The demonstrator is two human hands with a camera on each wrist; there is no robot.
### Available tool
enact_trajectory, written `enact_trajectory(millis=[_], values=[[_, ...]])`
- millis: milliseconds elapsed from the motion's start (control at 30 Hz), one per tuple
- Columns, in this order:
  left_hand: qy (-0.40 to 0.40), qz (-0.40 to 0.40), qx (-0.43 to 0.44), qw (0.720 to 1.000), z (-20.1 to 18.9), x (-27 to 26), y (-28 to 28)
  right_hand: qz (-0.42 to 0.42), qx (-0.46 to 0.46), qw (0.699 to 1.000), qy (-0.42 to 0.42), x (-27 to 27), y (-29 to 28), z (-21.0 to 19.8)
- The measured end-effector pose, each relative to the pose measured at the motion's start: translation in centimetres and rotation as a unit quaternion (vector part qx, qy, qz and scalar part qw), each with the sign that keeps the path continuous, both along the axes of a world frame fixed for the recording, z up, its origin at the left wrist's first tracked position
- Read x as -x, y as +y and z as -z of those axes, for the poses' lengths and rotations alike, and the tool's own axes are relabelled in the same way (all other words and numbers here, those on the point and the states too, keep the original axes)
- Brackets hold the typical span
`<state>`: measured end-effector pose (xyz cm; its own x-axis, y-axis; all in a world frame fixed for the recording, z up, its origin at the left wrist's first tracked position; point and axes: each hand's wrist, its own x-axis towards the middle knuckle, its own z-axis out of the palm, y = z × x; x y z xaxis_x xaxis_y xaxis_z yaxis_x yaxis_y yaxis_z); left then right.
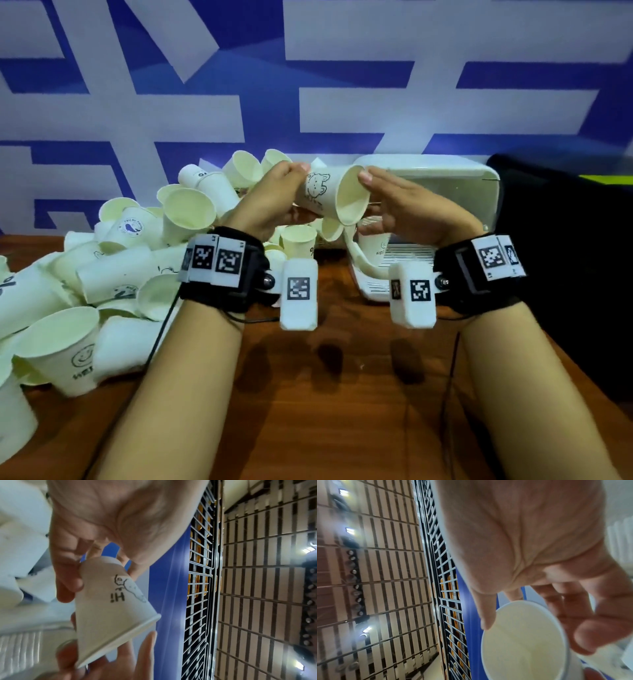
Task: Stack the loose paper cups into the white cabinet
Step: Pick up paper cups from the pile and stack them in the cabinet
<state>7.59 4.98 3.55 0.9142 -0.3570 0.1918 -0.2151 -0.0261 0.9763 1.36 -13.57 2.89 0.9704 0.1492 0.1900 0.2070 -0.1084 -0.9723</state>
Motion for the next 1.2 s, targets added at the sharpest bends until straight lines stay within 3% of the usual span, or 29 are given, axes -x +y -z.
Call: enact_trajectory(millis=[100,200,367,500,667,733,933,1200], values=[[-0.003,0.001,0.038,0.999,-0.1,0.2,-3.2,0.070,0.007,0.997,-0.026,0.3,-1.8,-0.5],[-0.079,-0.038,0.012,0.996,-0.1,0.1,-6.0,0.127,0.037,0.990,-0.040,0.4,-3.2,-0.6],[-0.222,-0.074,-0.081,0.969,0.1,-0.6,-9.3,0.200,0.038,0.979,-0.026,0.7,-5.3,-0.7],[-0.275,-0.035,-0.205,0.939,0.3,-0.3,-10.9,0.244,0.011,0.970,0.003,0.5,-6.9,-0.5],[-0.178,0.081,-0.175,0.965,0.7,0.0,-11.1,0.276,0.026,0.960,0.036,-0.1,-8.6,0.0],[-0.191,0.106,-0.176,0.960,1.2,-0.2,-11.1,0.279,0.026,0.959,0.047,-0.4,-8.8,0.3],[-0.213,0.129,-0.221,0.943,2.1,-0.8,-11.6,0.272,0.018,0.962,0.025,-1.7,-8.2,1.1],[-0.138,0.149,-0.212,0.956,3.7,-2.1,-12.2,0.252,-0.004,0.968,0.016,-2.8,-8.4,2.5]])
